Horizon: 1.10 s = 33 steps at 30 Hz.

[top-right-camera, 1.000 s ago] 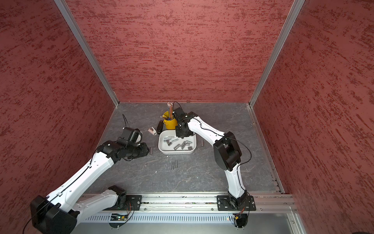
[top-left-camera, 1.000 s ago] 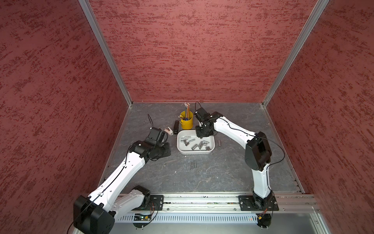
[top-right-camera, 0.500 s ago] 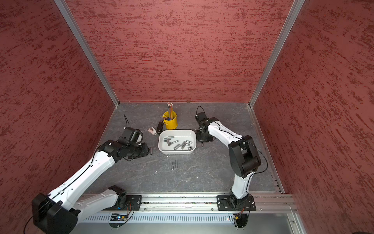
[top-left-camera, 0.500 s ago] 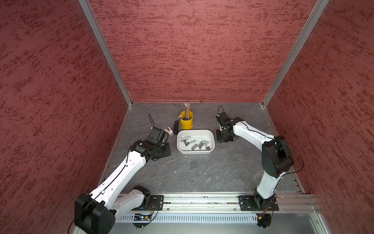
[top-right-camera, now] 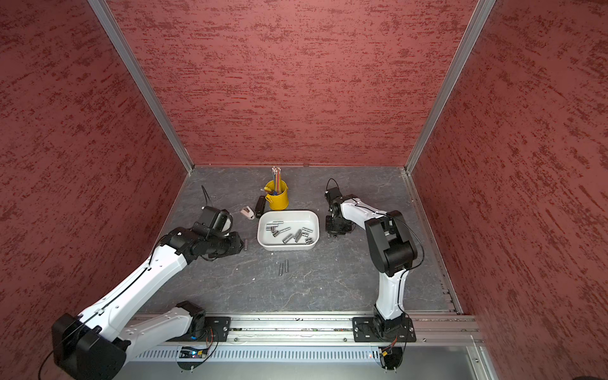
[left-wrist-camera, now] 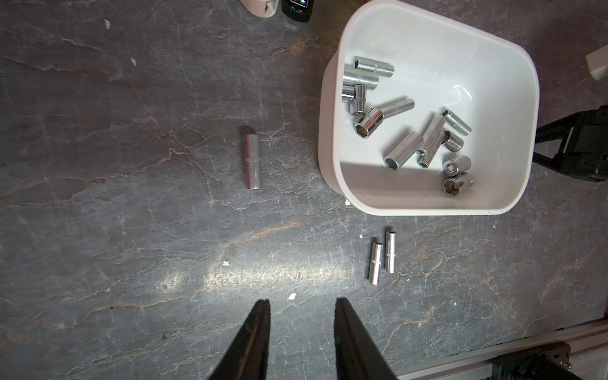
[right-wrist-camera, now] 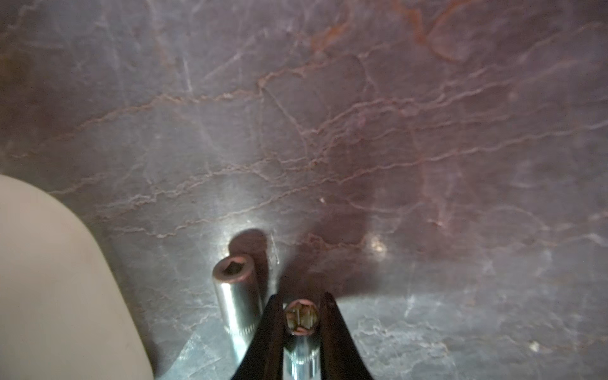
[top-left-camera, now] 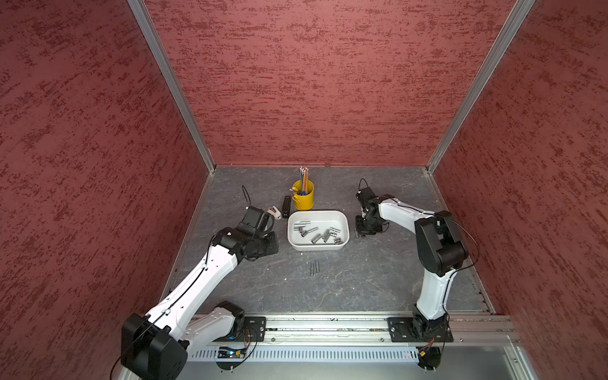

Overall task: Take out the socket from the storage box
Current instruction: Place the socket head at the center of the board.

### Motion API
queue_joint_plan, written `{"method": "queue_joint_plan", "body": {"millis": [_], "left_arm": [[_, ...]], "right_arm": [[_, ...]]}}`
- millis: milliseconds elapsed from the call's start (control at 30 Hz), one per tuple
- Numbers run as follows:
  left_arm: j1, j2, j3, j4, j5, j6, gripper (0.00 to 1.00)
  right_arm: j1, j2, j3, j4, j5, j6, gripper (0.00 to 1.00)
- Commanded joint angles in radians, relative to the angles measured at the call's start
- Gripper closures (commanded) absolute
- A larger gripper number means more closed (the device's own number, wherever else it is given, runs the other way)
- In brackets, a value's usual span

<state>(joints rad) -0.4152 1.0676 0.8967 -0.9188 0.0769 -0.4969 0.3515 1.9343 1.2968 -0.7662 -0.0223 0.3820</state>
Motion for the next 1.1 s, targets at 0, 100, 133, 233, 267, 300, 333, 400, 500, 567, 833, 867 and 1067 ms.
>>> {"method": "queue_joint_plan", "body": {"millis": [0,100,133,233,267,300,333,400,500,567,833,867,1067], "left_arm": [[-0.003,-0.004,-0.009,0.019,-0.004,0.014,0.64],[-0.004,-0.004,-0.007,0.019,-0.005,0.014,0.64],[-0.003,-0.005,-0.008,0.018,-0.005,0.014,0.64],[-0.004,-0.007,-0.01,0.018,-0.004,0.014,0.64],[-0.004,-0.007,-0.009,0.018,-0.005,0.013,0.64],[-0.005,-0.007,-0.01,0.018,-0.004,0.012,0.64],[-0.005,-0.007,-0.01,0.018,-0.004,0.012,0.64],[-0.005,-0.007,-0.01,0.019,-0.004,0.012,0.64],[-0.005,-0.004,-0.008,0.018,-0.003,0.014,0.64],[-0.006,-0.005,-0.01,0.018,-0.005,0.013,0.64],[-0.01,-0.003,-0.007,0.017,-0.006,0.012,0.64],[-0.01,-0.001,-0.006,0.016,-0.006,0.012,0.64],[-0.011,0.008,0.006,0.017,0.004,0.011,0.64]], "right_arm": [[-0.003,0.008,0.016,0.027,-0.013,-0.014,0.81],[-0.002,0.009,0.011,0.025,-0.008,-0.014,0.78],[-0.003,0.007,0.011,0.026,-0.008,-0.014,0.77],[-0.002,0.005,0.015,0.021,-0.005,-0.012,0.73],[-0.002,0.002,0.016,0.017,-0.005,-0.014,0.72],[-0.003,0.001,0.016,0.016,-0.005,-0.014,0.71],[-0.002,-0.001,0.016,0.016,-0.005,-0.014,0.7],[-0.002,-0.005,0.016,0.012,-0.004,-0.013,0.7],[-0.001,-0.013,0.016,0.009,-0.004,-0.014,0.69],[-0.002,-0.018,0.016,0.008,-0.002,-0.013,0.69],[-0.002,-0.056,0.012,-0.001,-0.008,-0.008,0.68],[-0.002,-0.061,0.012,-0.001,-0.01,-0.008,0.68],[-0.002,-0.102,0.009,-0.013,-0.011,-0.006,0.68]]}}
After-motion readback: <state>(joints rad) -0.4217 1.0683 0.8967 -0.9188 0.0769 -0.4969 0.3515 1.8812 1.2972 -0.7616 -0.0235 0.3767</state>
